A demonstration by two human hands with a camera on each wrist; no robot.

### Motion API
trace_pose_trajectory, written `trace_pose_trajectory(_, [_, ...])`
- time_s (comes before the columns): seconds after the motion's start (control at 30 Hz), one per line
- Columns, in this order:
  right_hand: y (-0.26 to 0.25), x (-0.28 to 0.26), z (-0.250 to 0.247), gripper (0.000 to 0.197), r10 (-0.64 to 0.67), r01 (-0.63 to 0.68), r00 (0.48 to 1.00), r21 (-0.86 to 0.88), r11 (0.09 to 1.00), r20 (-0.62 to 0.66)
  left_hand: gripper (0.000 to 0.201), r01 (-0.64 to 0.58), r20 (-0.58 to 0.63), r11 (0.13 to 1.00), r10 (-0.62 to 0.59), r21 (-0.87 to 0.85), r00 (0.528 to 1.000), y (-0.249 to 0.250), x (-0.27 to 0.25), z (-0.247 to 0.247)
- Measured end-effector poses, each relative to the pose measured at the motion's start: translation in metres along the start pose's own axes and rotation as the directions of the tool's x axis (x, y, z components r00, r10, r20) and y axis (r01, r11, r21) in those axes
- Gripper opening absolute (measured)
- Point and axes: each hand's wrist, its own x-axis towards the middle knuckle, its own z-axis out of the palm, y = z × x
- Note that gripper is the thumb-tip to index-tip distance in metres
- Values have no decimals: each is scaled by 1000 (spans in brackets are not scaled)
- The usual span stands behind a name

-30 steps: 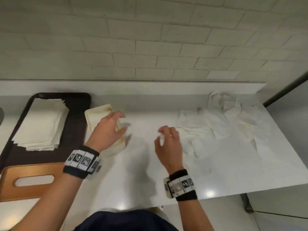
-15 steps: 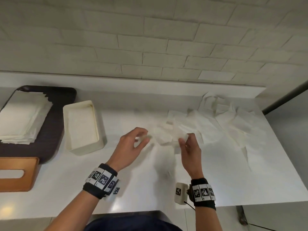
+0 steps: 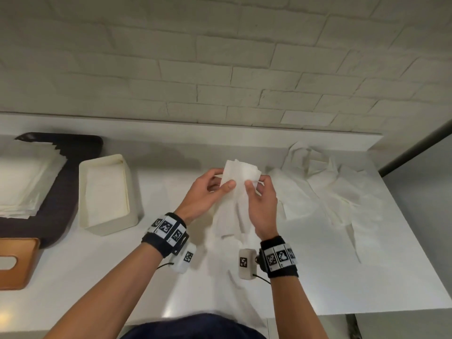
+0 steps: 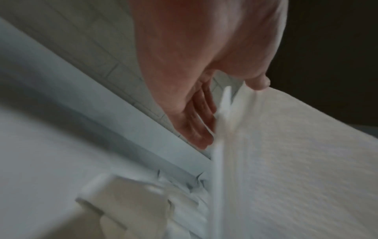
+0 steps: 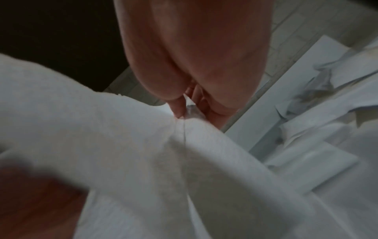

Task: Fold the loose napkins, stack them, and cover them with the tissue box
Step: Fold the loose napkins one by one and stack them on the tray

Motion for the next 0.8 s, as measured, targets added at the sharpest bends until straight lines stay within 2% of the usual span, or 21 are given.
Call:
trace_pose_trajectory(0.17, [6, 5, 9, 4, -32, 30, 998, -42, 999, -47, 46, 67, -28, 994, -70, -85, 997, -3, 2, 4])
trace_pose_trajectory(0.23, [8, 5, 12, 6, -10, 11, 999, 22, 1000, -30, 34, 54, -123, 999, -55, -5, 991, -6, 6, 1])
trace_pose_trajectory(0.3, [7, 4, 15, 15, 55, -52, 998, 108, 993, -26, 26, 33, -202, 994, -12, 100, 979, -14, 13, -5])
trace_pose_trajectory(0.4, [5, 3, 20, 22, 94, -84, 994, 158, 984, -57, 17, 42, -245, 997, -25, 64, 969, -15, 15, -8])
trace_pose_trajectory(0.5, [9, 7, 22, 17, 84, -71, 996, 259, 963, -38, 21, 2, -268, 999, -17, -54, 963, -11, 12, -7])
trace_pose_trajectory(0.57, [8, 8, 23, 18, 36, -30, 999, 261, 965, -17, 18, -2, -289, 995, -26, -96, 957, -11, 11, -8])
trace_pose_trajectory(0.6, [7, 8, 22, 18, -2, 6, 1000, 247, 969, -17, 22, -4, -308, 997, -21, -82, 951, -11, 10, -9])
trace_pose_trajectory(0.67, [2, 7, 19, 19, -61, 69, 997, 219, 973, -43, 46, -19, -347, 1000, 15, -7, 938, -13, 8, -11])
trace_pose_trajectory(0.73, [0, 7, 16, 20, -59, 70, 996, 188, 980, -65, 49, -21, -377, 999, 30, 28, 926, -10, 3, -13])
trace_pose_trajectory(0.8, [0, 5, 17, 20, -25, 26, 1000, 156, 987, -5, 50, -23, -391, 1000, 26, 13, 920, -9, -1, -16])
